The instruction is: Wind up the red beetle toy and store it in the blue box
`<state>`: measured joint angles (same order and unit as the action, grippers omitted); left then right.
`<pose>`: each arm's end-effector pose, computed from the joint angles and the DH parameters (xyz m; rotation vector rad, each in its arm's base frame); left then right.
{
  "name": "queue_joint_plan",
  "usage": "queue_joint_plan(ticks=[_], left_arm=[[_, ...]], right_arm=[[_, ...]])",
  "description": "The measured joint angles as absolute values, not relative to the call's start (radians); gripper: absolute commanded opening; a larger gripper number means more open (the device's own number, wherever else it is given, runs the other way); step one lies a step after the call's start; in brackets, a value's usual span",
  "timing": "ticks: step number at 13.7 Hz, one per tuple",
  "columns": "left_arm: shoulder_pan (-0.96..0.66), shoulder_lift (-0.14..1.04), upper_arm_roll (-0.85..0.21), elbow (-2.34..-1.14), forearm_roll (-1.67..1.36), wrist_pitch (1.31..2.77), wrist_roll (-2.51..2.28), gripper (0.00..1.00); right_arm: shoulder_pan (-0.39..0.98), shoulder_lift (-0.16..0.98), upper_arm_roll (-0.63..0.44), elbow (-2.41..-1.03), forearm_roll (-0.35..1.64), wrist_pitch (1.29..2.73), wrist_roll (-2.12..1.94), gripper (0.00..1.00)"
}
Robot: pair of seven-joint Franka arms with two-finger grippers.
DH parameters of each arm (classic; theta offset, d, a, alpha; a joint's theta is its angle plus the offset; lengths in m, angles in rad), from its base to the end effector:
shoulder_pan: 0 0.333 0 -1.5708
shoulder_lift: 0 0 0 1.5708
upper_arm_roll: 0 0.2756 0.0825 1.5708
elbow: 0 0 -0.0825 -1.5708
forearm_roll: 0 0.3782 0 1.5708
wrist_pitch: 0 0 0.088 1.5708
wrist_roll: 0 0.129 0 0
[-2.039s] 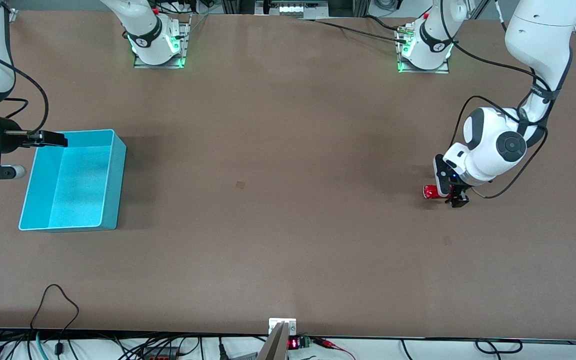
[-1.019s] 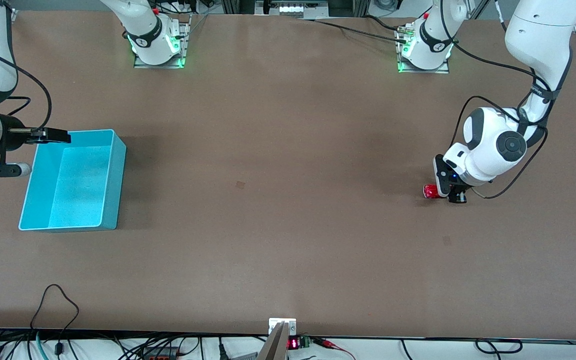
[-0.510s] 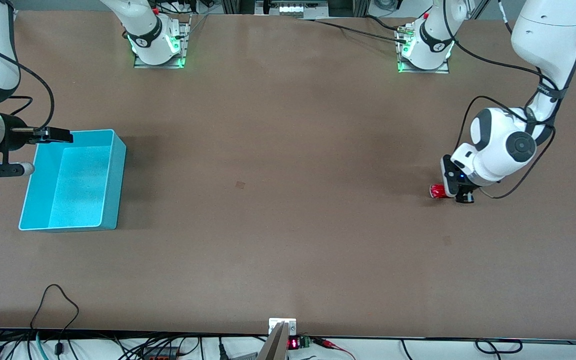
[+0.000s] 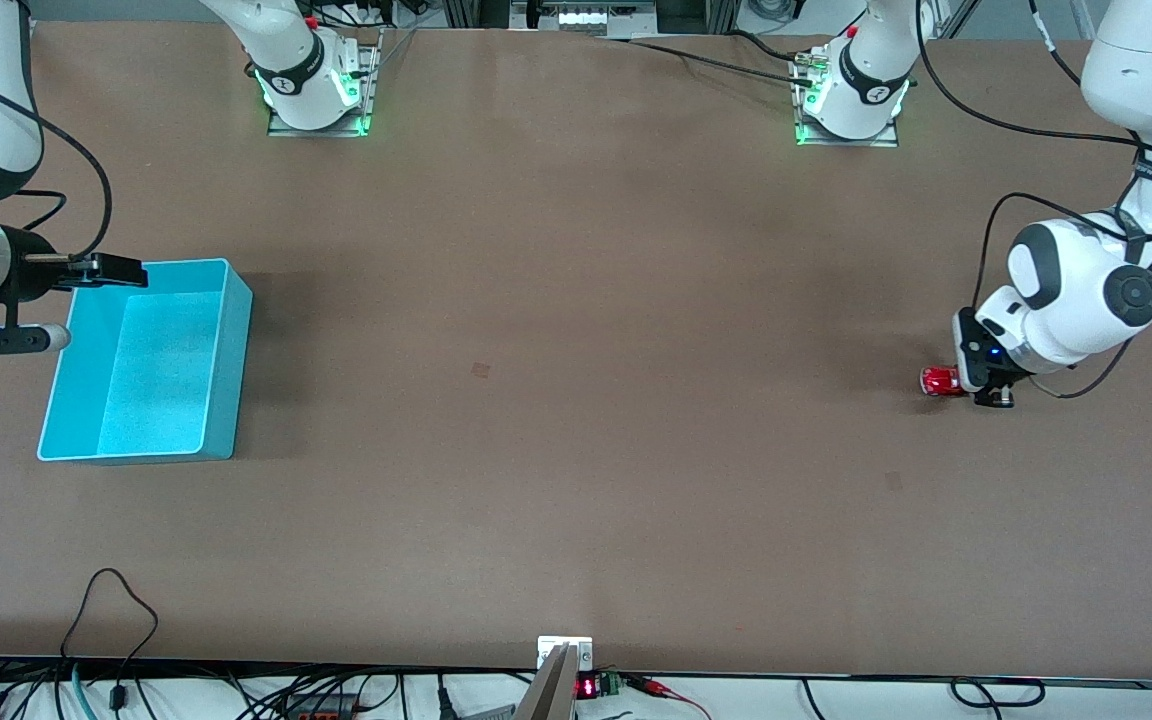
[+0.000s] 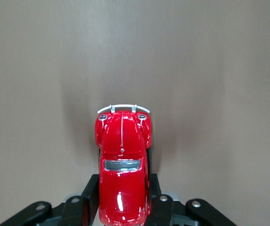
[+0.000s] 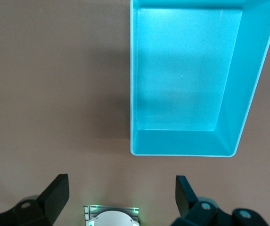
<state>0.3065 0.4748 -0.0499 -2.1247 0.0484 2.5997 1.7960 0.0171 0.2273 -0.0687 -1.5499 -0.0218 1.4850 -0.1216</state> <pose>0.5357 0.1385 0.1303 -2.2149 2.2250 0.0020 0.5758 -0.0301 0.4376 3.0939 0.1096 -0.4581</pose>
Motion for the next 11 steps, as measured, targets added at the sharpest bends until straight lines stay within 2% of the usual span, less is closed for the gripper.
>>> queue_joint_plan(ticks=[1, 2, 3, 4, 6, 11], left_arm=[[0.331, 0.481, -0.049, -2.115, 0.048, 2.601, 1.821, 0.42], [0.355, 0.486, -0.049, -2.107, 0.048, 2.603, 1.840, 0.51], [0.375, 0.491, -0.049, -2.099, 0.048, 2.604, 1.855, 0.88], [0.390, 0.498, -0.049, -2.095, 0.048, 2.602, 1.861, 1.00], [0.399, 0.510, -0.052, -2.080, 0.048, 2.566, 1.866, 1.00], [0.395, 0.439, -0.142, -1.946, 0.048, 2.245, 1.866, 1.00]], right_arm=[[0.024, 0.227, -0.068, -1.546, -0.022, 1.485, -0.121, 1.00], [0.027, 0.227, -0.068, -1.544, -0.022, 1.485, -0.121, 1.00], [0.028, 0.227, -0.068, -1.544, -0.022, 1.485, -0.121, 1.00], [0.028, 0.227, -0.069, -1.544, -0.022, 1.485, -0.121, 1.00], [0.028, 0.227, -0.069, -1.544, -0.022, 1.485, -0.121, 1.00], [0.028, 0.227, -0.069, -1.544, -0.022, 1.479, -0.120, 1.00]])
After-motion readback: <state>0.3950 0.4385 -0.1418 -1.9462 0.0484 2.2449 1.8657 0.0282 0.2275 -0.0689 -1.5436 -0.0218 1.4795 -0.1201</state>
